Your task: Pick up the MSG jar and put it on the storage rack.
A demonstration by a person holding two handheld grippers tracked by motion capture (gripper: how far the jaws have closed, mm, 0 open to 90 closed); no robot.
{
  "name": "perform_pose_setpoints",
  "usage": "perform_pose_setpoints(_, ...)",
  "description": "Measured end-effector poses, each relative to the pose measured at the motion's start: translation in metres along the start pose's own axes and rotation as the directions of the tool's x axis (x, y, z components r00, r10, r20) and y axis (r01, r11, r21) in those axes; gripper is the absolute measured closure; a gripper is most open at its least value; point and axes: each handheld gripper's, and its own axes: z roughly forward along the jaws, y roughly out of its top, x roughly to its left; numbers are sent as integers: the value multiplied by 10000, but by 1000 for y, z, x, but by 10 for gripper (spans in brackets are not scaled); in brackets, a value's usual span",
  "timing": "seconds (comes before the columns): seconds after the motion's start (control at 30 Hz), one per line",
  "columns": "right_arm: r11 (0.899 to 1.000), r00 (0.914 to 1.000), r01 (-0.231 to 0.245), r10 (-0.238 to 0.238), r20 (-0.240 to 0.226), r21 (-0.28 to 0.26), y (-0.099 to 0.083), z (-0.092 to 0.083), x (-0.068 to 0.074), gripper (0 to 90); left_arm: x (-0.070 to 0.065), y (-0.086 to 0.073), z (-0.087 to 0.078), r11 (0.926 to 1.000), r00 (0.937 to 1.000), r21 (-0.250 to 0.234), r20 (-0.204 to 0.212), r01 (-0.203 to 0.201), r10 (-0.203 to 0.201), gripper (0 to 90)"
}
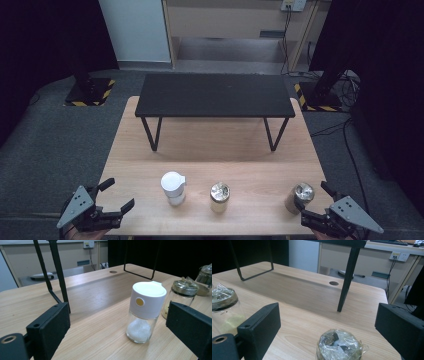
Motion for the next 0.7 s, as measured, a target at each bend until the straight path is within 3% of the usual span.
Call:
perform_pose_setpoints(0.17, 9997, 9996, -228, 230, -135, 123, -1, 1, -5, 61, -1, 0, 0, 10000, 10000, -34, -12, -41, 41, 45)
perform_pose_setpoints(0.37, 10000, 9999, 15, -13, -159, 96, 0, 0, -3, 61, 1, -2, -1, 9999, 10000, -156, 33, 71, -70, 44)
perform_pose_setpoints(0.47, 9998, 9997, -152, 155, -204, 113, 0, 0, -5, 55, 1, -3, -2, 9996, 9999, -246, 17, 109, -108, 43)
perform_pose_setpoints(0.7, 9997, 9996, -203, 205, -202, 111, -1, 0, -5, 49, -2, 1, 0, 10000, 10000, -69, -29, 14, -14, 42)
